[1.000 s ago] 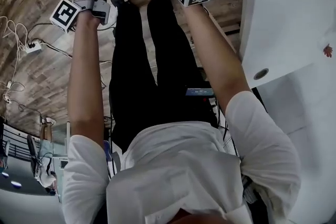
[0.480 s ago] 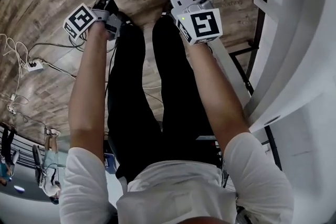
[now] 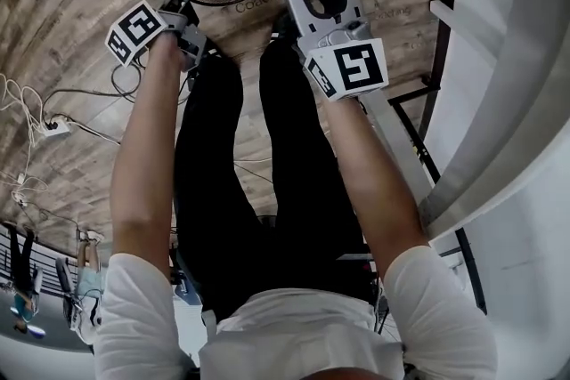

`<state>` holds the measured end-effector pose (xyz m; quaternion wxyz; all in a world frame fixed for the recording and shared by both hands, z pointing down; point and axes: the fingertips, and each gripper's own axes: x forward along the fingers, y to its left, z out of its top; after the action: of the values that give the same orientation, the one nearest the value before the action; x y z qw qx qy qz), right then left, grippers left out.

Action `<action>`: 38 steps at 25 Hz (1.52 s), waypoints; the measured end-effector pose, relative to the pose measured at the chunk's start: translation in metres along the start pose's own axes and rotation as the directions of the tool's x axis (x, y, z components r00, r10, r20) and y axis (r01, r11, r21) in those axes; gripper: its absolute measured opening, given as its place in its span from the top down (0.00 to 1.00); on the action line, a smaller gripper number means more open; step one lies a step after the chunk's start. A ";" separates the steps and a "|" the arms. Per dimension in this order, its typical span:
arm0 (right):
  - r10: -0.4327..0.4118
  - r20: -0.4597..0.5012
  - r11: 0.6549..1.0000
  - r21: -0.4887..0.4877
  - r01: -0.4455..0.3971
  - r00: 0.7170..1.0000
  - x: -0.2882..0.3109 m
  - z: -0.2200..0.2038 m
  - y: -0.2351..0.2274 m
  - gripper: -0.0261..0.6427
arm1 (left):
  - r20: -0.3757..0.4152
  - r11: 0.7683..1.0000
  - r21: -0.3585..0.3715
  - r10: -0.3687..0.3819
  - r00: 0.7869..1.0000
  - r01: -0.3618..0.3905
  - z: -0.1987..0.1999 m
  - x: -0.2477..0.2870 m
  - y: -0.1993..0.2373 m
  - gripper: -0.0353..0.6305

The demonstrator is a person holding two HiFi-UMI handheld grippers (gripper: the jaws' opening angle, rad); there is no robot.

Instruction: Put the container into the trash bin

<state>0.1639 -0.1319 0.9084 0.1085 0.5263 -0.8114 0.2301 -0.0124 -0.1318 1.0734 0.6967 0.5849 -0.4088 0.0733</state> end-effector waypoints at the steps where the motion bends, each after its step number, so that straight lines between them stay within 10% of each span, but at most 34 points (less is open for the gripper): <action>1: -0.002 0.003 1.000 0.005 0.002 1.000 0.000 0.002 0.000 0.78 | 0.005 1.000 0.004 0.002 1.000 -0.002 0.001 0.000 0.000 0.81; 8: 0.027 0.017 1.000 -0.013 -0.027 0.999 -0.011 0.044 0.033 0.78 | -0.001 0.996 0.060 -0.066 0.998 0.066 -0.007 -0.056 -0.037 0.78; 13: 0.109 0.083 0.994 -0.022 -0.107 0.991 -0.015 0.127 0.091 0.80 | 0.063 0.944 0.262 -0.226 0.972 0.203 0.039 -0.153 -0.126 0.81; 18: 0.200 0.168 0.979 -0.069 -0.191 0.965 -0.062 0.243 0.155 0.80 | 0.113 0.819 0.513 -0.361 0.925 0.257 0.071 -0.278 -0.244 0.82; 22: 0.279 0.304 0.960 -0.107 -0.258 0.911 -0.117 0.357 0.179 0.79 | 0.164 0.703 0.630 -0.535 0.828 0.330 0.087 -0.368 -0.359 0.82; 30: 0.281 0.534 0.950 -0.271 -0.153 0.798 -0.245 0.551 0.237 0.83 | 0.154 0.403 0.889 -0.709 0.688 0.217 0.092 -0.554 -0.518 0.82; 35: 0.288 0.592 0.930 -0.361 -0.072 0.753 -0.328 0.590 0.259 0.83 | 0.200 0.322 0.936 -0.818 0.539 0.141 0.061 -0.656 -0.562 0.82; 38: 0.281 0.612 0.930 -0.363 -0.052 0.739 -0.368 0.585 0.259 0.83 | 0.238 0.287 0.958 -0.803 0.547 0.005 0.029 -0.688 -0.571 0.83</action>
<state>0.1238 -0.0329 0.1776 -0.1187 0.4724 -0.8682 -0.0953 -0.1463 -0.0726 0.1910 0.0508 0.9230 -0.3482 -0.1558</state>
